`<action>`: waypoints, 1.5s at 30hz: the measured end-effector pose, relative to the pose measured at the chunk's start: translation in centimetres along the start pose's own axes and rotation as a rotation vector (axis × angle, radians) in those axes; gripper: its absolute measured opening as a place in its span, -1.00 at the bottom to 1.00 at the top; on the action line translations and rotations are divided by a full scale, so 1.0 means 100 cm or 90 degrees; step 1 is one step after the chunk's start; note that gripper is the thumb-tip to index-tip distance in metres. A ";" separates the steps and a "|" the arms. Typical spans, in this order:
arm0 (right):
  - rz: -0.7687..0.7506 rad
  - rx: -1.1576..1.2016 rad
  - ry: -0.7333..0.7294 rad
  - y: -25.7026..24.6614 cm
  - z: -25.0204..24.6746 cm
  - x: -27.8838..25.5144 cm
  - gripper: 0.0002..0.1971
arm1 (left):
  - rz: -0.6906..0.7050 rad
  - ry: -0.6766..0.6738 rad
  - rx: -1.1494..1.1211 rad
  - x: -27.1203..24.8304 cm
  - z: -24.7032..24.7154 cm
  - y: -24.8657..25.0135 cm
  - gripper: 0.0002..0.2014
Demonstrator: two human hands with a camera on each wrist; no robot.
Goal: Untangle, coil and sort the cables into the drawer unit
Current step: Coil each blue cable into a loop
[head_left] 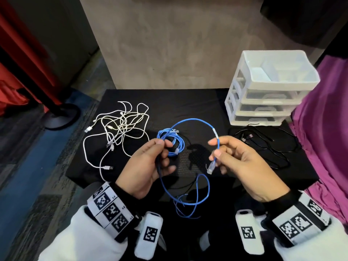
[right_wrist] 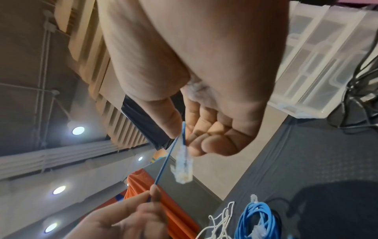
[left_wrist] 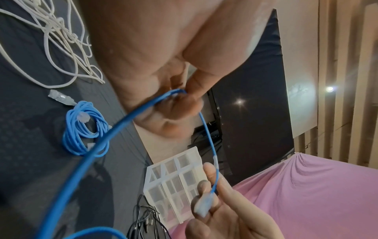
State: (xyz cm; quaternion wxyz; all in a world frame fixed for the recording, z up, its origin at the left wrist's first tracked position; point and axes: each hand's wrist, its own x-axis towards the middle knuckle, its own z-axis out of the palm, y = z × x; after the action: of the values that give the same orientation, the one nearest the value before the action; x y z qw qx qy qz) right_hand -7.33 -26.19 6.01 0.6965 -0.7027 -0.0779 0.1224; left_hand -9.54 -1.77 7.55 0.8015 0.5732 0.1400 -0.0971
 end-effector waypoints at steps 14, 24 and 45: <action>0.282 0.086 -0.042 0.024 0.049 -0.030 -0.93 | 0.091 0.173 -0.084 0.011 0.033 -0.023 -0.79; 0.176 0.435 0.204 0.022 0.048 -0.005 -0.84 | 0.001 0.159 -0.097 0.001 0.046 -0.042 -0.79; 0.053 0.121 0.264 0.026 0.012 -0.005 -0.88 | 0.073 0.092 0.030 0.003 0.030 -0.033 -0.79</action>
State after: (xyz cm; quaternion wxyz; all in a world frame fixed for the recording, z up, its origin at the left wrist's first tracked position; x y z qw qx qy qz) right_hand -8.32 -25.26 3.42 0.7550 -0.6468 0.1075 0.0107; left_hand -10.01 -5.68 5.43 0.7796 0.6048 0.1622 -0.0130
